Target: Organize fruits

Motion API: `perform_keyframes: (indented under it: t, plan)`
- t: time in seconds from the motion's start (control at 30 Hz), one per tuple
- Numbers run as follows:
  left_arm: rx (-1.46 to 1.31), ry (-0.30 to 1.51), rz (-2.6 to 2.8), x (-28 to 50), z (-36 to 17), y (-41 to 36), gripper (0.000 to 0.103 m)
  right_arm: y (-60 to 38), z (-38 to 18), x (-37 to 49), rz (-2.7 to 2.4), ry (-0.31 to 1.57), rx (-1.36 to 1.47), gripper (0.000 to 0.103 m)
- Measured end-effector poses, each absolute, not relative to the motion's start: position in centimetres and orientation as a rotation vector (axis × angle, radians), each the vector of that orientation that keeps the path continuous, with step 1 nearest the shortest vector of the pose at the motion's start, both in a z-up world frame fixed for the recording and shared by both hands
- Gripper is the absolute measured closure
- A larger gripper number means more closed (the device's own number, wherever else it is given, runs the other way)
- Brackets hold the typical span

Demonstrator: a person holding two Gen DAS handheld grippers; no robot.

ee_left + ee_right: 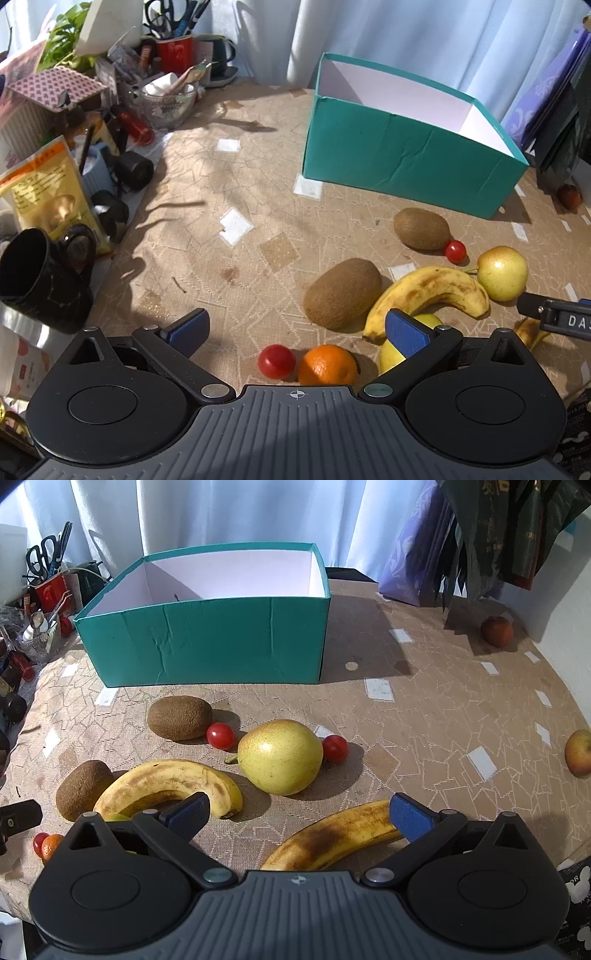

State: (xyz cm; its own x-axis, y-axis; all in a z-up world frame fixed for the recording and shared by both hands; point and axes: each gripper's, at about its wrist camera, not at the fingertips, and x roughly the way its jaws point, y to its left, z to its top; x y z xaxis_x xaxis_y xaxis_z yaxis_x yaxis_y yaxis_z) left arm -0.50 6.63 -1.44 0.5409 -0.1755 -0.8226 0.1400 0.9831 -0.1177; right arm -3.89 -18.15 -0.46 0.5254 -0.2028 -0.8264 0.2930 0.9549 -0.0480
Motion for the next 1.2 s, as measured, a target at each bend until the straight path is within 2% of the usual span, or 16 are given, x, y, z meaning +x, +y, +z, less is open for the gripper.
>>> perform_keyframes:
  t: [0.73, 0.8, 0.83, 0.87, 1.1, 1.2]
  plan:
    - [-0.135, 1.072, -0.277, -1.1, -3.8, 6.1, 0.000, -18.3, -2.2, -2.6, -0.255, 1.048, 0.084, 0.000]
    - [-0.123, 1.079, -0.290, -1.1, -4.0, 5.7, 0.005, -18.3, -2.2, -2.5, -0.251, 1.050, 0.086, 0.000]
    - [-0.122, 1.088, -0.293, -1.1, -4.1, 5.7, 0.018, -18.4, -2.3, -2.5, -0.249, 1.051, 0.086, 0.000]
    - [-0.126, 1.106, -0.294, -1.1, -4.3, 5.7, 0.027, -18.4, -2.3, -2.4, -0.250, 1.053, 0.086, 0.000]
    - [-0.158, 1.113, -0.283, -0.9, -4.5, 5.8, 0.026, -18.5, -2.6, -2.1, -0.243, 1.059, 0.086, 0.000]
    - [-0.176, 1.127, -0.275, -0.7, -4.6, 6.1, 0.031, -18.5, -2.6, -2.1, -0.239, 1.062, 0.086, 0.000]
